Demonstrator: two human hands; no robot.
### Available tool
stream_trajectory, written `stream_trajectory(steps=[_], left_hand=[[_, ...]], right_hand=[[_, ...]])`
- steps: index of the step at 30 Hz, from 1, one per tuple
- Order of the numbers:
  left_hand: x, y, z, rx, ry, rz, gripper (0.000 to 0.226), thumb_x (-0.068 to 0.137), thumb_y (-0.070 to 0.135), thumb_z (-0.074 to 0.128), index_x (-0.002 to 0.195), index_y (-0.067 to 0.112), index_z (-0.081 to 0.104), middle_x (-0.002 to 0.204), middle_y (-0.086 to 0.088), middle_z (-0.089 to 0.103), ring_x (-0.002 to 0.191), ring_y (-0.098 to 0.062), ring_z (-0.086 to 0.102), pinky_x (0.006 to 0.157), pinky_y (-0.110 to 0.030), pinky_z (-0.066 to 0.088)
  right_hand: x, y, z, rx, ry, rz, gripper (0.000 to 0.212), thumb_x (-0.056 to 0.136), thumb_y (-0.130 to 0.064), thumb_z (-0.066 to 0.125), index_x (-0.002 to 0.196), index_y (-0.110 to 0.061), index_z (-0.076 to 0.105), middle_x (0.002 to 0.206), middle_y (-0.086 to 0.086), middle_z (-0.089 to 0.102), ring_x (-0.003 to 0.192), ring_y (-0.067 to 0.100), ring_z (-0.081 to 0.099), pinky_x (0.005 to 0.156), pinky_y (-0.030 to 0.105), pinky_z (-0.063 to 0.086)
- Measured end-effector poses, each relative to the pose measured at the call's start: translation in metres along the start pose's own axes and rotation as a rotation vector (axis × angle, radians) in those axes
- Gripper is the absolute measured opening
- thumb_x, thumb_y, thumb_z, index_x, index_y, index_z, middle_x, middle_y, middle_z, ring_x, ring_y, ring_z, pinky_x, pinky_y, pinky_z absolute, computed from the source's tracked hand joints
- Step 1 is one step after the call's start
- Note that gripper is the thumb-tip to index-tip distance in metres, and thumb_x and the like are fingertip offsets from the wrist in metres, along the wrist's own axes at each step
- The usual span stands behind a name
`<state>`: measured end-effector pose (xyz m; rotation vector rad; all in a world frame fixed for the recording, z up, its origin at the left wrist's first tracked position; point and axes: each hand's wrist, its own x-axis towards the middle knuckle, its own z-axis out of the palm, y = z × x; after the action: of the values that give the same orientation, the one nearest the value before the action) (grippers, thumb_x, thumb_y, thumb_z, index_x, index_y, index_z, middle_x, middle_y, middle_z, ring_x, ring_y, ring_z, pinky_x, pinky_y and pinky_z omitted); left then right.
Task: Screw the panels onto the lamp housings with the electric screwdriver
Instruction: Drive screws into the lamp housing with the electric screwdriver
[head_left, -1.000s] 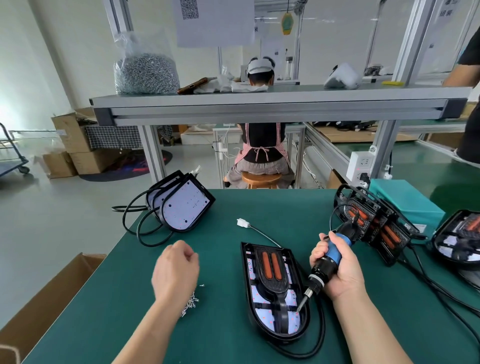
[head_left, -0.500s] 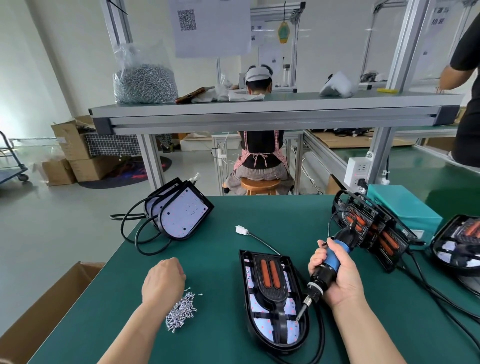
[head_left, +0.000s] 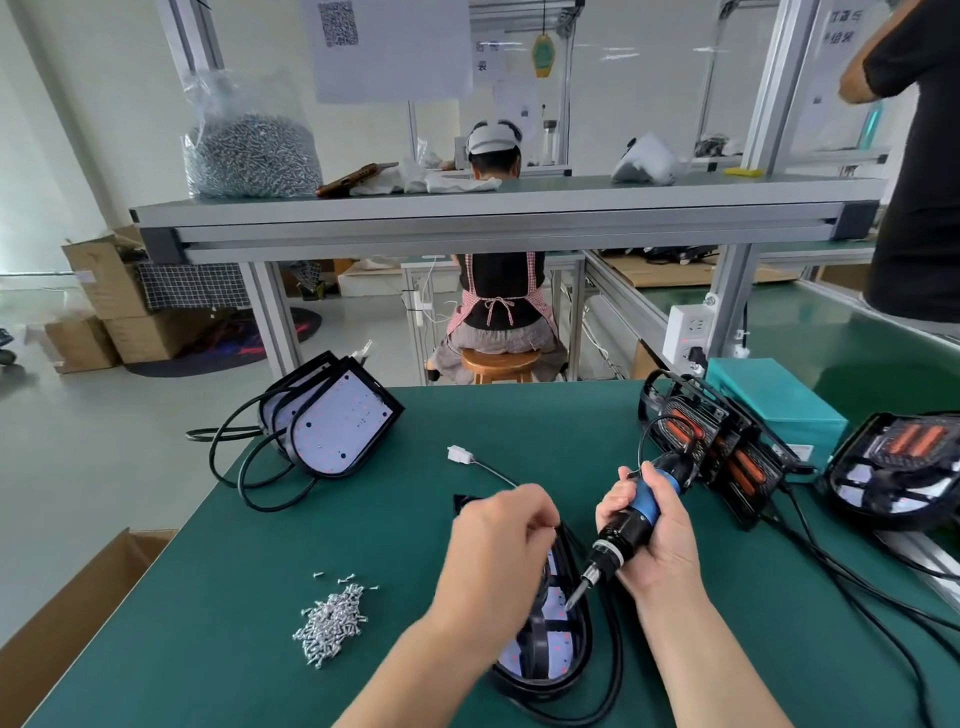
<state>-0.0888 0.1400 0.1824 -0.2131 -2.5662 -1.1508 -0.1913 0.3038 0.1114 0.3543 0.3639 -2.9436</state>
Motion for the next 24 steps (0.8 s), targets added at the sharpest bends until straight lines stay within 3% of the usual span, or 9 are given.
stream_trajectory(steps=[8,14,24], left_hand=[[-0.029,-0.001,0.016,0.049,-0.067,-0.080,0.020,0.083,0.004,0.058,0.074,0.022,0.059,0.070,0.007,0.063,0.068,-0.013,0.054,0.070,-0.028,0.049],[-0.050,0.001,0.020,-0.140,-0.006,-0.223,0.024,0.081,0.000,0.068,0.071,0.022,0.068,0.075,0.013,0.067,0.066,-0.006,0.060,0.062,-0.012,0.048],[-0.051,0.006,0.025,-0.303,0.090,-0.322,0.028,0.081,-0.001,0.072,0.068,0.023,0.071,0.069,0.008,0.070,0.059,-0.001,0.060,0.061,-0.009,0.047]], right_hand=[[-0.004,-0.005,0.007,0.103,-0.031,0.028,0.022,0.094,-0.027,0.064,0.096,-0.007,0.056,0.067,-0.002,0.053,0.053,0.006,0.056,0.050,0.016,0.050],[-0.004,-0.007,0.014,0.141,-0.040,0.034,0.022,0.096,-0.028,0.064,0.096,-0.006,0.058,0.070,-0.001,0.054,0.052,0.007,0.057,0.050,0.017,0.051],[-0.004,-0.005,0.013,0.134,-0.017,0.029,0.020,0.093,-0.025,0.067,0.098,-0.008,0.058,0.070,-0.001,0.055,0.053,0.007,0.057,0.050,0.017,0.051]])
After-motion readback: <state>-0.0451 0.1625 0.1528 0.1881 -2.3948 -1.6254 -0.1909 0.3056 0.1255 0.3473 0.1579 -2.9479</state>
